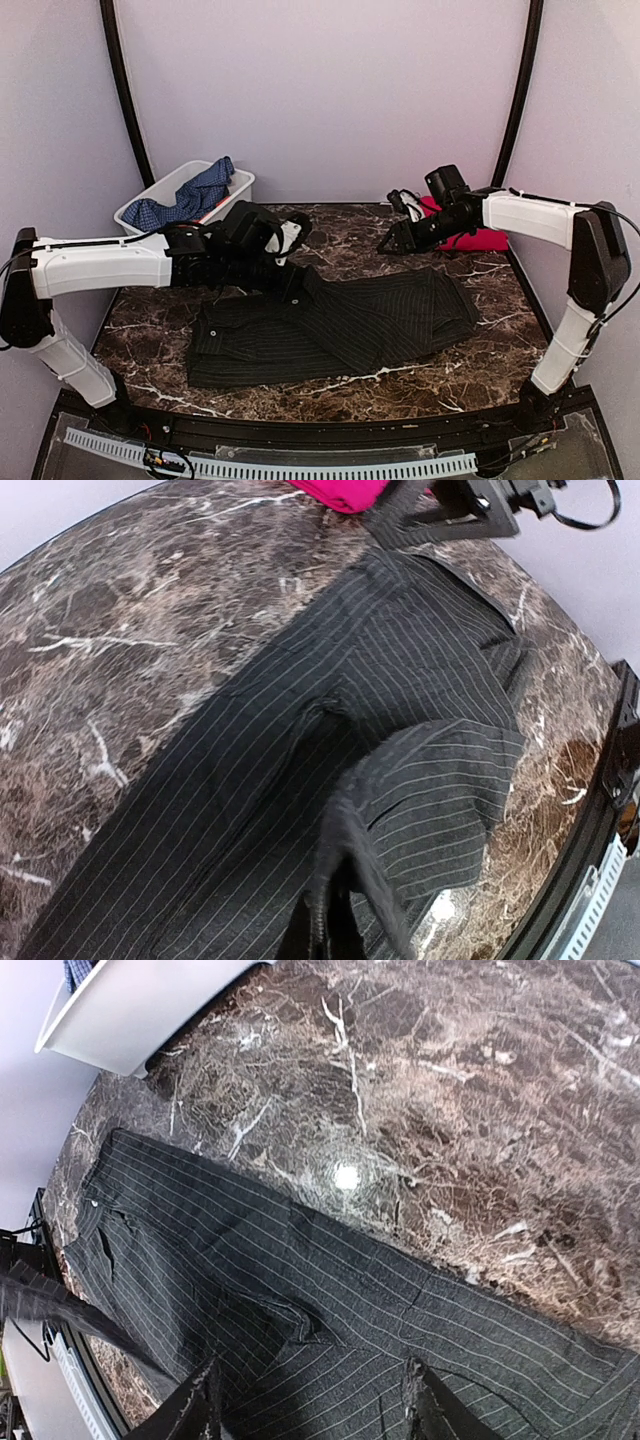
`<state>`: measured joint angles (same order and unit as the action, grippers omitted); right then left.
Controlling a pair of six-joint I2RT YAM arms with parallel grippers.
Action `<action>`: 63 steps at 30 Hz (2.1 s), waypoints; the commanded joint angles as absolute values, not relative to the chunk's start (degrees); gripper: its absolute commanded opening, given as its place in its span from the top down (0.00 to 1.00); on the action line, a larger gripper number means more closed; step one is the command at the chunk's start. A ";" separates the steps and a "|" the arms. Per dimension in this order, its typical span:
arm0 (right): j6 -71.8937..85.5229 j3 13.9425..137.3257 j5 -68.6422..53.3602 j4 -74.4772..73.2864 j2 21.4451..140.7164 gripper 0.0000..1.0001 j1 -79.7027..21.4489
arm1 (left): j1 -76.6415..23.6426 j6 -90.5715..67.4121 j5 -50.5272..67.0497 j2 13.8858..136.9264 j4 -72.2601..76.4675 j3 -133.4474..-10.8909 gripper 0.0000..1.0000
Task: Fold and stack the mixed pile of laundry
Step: Adjust the rectangle-folded shirt at the center of the board.
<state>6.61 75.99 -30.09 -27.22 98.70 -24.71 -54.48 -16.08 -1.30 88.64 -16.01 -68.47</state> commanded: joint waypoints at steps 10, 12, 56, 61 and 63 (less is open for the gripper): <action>4.90 72.32 -33.06 -26.69 99.35 0.41 -24.76 | -42.35 -36.73 -6.88 77.87 -16.42 -53.14 1.00; 4.51 72.02 -33.01 -26.87 99.67 0.42 -24.78 | -41.20 -37.95 -6.36 77.64 -16.16 -51.92 1.00; 5.62 67.67 -16.92 -34.42 109.68 0.61 -33.20 | -33.27 -31.43 -5.36 79.09 -32.59 -57.83 0.37; 8.53 66.53 -13.92 -35.04 102.68 0.54 -33.17 | -36.72 -23.60 -0.76 87.67 -30.29 -65.35 0.36; 10.50 65.82 -14.18 -35.05 98.17 0.54 -33.17 | -38.32 -22.40 -1.30 92.26 -30.99 -68.33 0.39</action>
<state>6.70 67.33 -16.93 -32.99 106.08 -32.91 -35.70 -29.43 -3.97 84.73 -31.77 -63.83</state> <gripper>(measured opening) 0.459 0.634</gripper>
